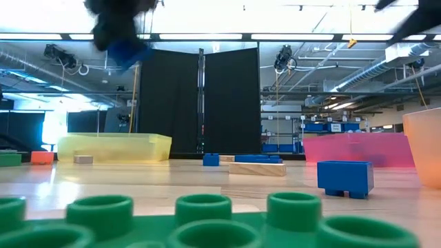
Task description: Sort blocks by size
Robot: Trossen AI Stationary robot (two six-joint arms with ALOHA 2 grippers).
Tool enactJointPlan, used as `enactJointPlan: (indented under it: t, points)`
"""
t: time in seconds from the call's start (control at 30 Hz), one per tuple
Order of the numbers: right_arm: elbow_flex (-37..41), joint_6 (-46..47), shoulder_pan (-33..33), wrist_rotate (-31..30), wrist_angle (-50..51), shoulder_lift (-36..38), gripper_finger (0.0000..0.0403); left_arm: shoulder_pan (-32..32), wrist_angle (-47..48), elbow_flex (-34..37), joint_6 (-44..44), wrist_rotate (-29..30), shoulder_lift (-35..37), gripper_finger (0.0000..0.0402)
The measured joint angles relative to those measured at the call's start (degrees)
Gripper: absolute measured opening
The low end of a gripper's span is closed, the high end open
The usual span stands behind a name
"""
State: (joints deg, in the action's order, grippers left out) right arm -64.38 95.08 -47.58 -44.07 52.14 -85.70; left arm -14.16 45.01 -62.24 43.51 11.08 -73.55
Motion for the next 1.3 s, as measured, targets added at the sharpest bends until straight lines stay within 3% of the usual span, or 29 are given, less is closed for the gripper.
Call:
enactJointPlan:
  t: [0.13, 0.3, 0.53, 0.67, 0.9, 1.3]
  points:
    - [-0.2, -4.1, -3.1, -9.1, -0.9, 1.8, 0.0251, -2.1, -11.6, -6.2, -1.2, 4.8, -2.2, 0.0093]
    - [-0.2, -13.4, -3.6, -14.0, -6.6, 2.9, 0.0245, -3.9, -23.1, -12.9, -5.9, 8.0, -8.6, 0.0093]
    - [-0.2, -36.8, -2.0, -11.6, -24.2, 4.6, 0.0244, -3.9, -24.7, -26.7, -11.6, 8.6, -22.0, 0.0093]
    - [-0.2, -45.6, -1.2, -10.7, -30.5, 5.8, 0.0244, -4.0, -24.1, -33.9, -14.4, 5.5, -28.4, 0.0093]
    - [-0.1, -49.3, 0.9, -7.3, -32.0, 6.2, 0.0244, -4.4, -25.3, -40.6, -14.7, 4.3, -33.4, 0.0093]
    - [-0.1, -58.0, 4.1, -3.5, -39.1, 6.2, 0.0224, -4.8, -29.6, -41.1, -14.8, 3.0, -33.4, 0.0095]
